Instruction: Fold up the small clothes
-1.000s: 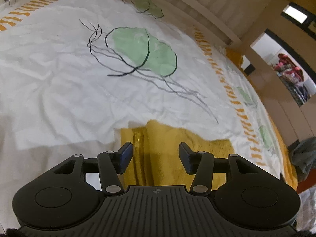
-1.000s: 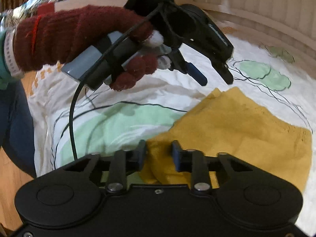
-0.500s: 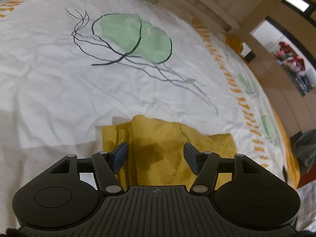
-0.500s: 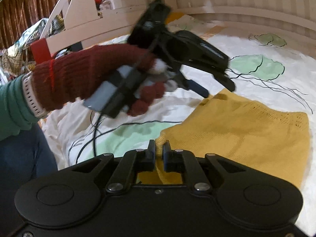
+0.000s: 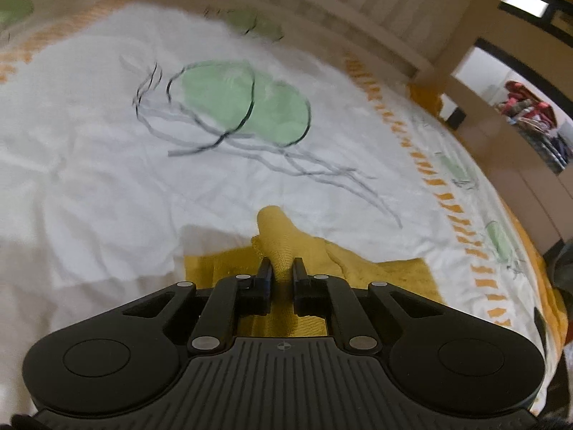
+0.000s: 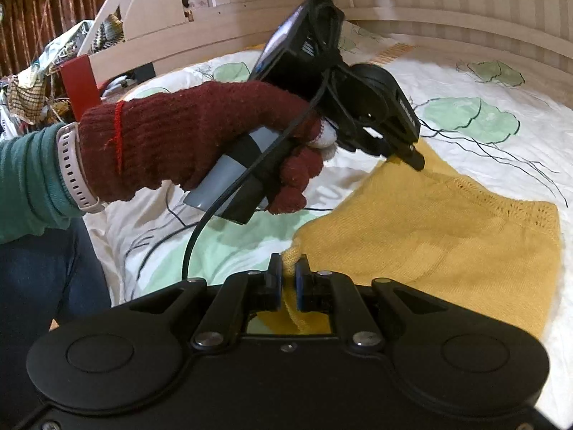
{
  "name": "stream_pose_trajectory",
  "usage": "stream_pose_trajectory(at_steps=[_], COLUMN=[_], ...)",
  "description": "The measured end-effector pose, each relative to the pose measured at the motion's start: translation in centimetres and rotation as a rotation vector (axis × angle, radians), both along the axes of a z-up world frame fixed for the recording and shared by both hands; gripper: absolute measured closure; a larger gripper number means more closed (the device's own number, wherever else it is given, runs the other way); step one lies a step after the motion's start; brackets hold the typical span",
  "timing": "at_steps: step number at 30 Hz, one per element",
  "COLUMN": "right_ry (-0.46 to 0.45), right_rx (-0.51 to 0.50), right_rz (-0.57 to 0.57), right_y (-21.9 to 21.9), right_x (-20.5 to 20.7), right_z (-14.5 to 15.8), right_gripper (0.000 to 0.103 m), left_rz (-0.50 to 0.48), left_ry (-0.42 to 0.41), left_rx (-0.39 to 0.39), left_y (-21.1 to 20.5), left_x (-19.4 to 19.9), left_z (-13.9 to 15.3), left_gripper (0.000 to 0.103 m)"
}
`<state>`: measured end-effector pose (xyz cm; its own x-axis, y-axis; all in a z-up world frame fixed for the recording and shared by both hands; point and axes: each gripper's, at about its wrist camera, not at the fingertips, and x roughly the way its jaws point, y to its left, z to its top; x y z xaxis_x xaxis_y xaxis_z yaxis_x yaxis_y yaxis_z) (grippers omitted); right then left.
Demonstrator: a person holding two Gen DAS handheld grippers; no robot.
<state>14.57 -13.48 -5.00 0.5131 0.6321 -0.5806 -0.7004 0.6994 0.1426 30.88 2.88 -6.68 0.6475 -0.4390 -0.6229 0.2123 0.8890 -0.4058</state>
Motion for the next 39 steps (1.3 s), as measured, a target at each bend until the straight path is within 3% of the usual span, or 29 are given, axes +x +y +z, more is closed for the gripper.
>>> stream_pose_trajectory(at_steps=[3, 5, 8, 10, 11, 13, 15, 18, 21, 26, 31, 33, 36, 39], right_ry=[-0.009, 0.017, 0.043, 0.03, 0.029, 0.038, 0.041, 0.037, 0.033, 0.032, 0.031, 0.073, 0.131, 0.112], right_rx=[-0.005, -0.038, -0.107, -0.132, -0.127, -0.098, -0.06, -0.003, 0.069, 0.156, 0.187, 0.181, 0.159, 0.131], right_rz=[0.03, 0.046, 0.086, 0.1, 0.102, 0.117, 0.126, 0.128, 0.053, -0.229, -0.378, -0.426, -0.498, -0.508], right_y=[0.5, 1.1, 2.3, 2.6, 2.6, 2.2, 1.7, 0.6, -1.0, -5.3, -7.9, -8.7, -9.5, -9.6], right_x=[-0.4, -0.2, -0.1, -0.3, -0.3, -0.3, -0.4, 0.0, 1.2, 4.9, 7.5, 8.3, 9.2, 9.2], right_z=[-0.1, -1.0, -2.4, -2.7, -2.6, -2.5, -2.1, -1.1, -0.4, 0.0, -0.8, -1.6, -2.9, -2.4], right_gripper=[0.09, 0.09, 0.086, 0.078, 0.075, 0.052, 0.043, 0.043, 0.036, 0.034, 0.032, 0.032, 0.037, 0.036], left_rz=[-0.009, 0.011, 0.045, 0.04, 0.041, 0.061, 0.077, 0.091, 0.067, -0.003, -0.048, -0.055, -0.029, -0.018], left_ry=[0.013, 0.083, 0.124, 0.116, 0.102, 0.062, 0.044, 0.001, -0.045, -0.079, -0.004, 0.037, 0.055, 0.063], left_rx=[0.035, 0.079, 0.033, 0.027, 0.038, 0.054, 0.056, 0.068, 0.082, 0.082, 0.099, 0.128, 0.131, 0.111], left_y=[0.6, 1.0, 1.9, 2.1, 2.2, 2.6, 3.0, 3.4, 3.0, 1.4, 0.2, 0.0, 0.5, 1.0], left_x=[-0.3, 0.3, 0.6, 0.7, 0.7, 0.4, 0.1, -0.5, -1.5, -3.4, -3.8, -3.7, -3.8, -3.8], left_z=[-0.5, -2.1, -3.7, -3.1, -2.7, -1.9, -1.3, -0.3, 0.6, 1.2, -1.1, -2.5, -4.0, -3.9], left_gripper=[0.093, 0.093, 0.088, 0.073, 0.071, 0.067, 0.064, 0.061, 0.058, 0.057, 0.056, 0.055, 0.037, 0.037])
